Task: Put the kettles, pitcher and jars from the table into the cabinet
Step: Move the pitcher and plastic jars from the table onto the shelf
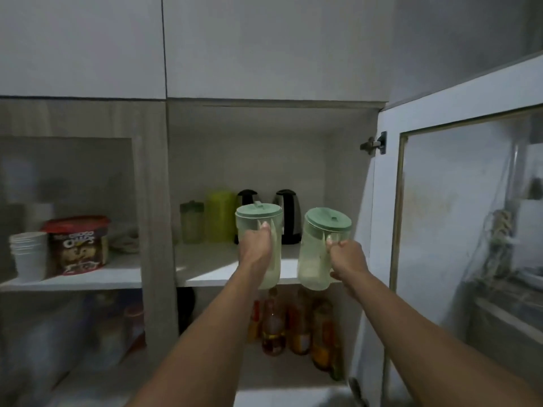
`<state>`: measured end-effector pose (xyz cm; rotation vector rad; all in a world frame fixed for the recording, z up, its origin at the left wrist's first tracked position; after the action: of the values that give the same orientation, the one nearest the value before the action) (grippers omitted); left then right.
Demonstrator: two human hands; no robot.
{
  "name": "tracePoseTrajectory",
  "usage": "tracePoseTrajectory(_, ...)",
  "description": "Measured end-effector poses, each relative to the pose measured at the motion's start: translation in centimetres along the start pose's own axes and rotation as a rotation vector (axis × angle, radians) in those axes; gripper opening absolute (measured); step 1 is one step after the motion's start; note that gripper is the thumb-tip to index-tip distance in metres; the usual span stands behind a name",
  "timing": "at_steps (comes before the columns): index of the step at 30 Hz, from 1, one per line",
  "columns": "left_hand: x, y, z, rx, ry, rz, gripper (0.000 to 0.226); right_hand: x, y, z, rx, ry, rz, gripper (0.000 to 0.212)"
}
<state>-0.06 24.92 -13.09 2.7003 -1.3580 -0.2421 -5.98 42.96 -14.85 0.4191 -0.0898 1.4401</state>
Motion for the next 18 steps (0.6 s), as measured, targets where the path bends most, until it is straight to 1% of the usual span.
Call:
tracePoseTrajectory(5,-3.2,9.2,3.3,0.009,0.031,0.023,0.048,-3.6,7.7,-1.3,-0.011,0.022,-0.047,0.027)
tracePoseTrajectory(8,-4.5,15.2,5.2,0.061,0.082,0.04,0.046,-6.6,12.6,-2.4,-0.059,-0.041,-0.07,0.032)
tracePoseTrajectory(12,-6.5,22.5,7.5,0.108,0.102,0.044,0.053,-10.0,19.2,-3.7,-0.1,-0.08,-0.091,0.032)
tracePoseTrajectory(14,-7.6,25.5,8.6,0.129,0.115,0.059,0.049,-11.7,22.4,-4.0,-0.126,-0.116,-0.084,0.033)
tracePoseTrajectory(18,-9.4,30.4,10.1,0.152,0.139,0.075,0.038,-14.0,27.9,-3.7,-0.18,-0.114,-0.052,0.021)
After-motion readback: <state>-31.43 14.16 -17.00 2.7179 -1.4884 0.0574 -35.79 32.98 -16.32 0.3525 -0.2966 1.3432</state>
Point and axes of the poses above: each hand's wrist, its own y-axis towards the middle knuckle, its own x-axis out of the back of the hand, z = x × y, the point moved 4 cm from there along y, towards the middle knuckle, and after that the axes turned 7 degrees about -y, right-handed, at the moved point
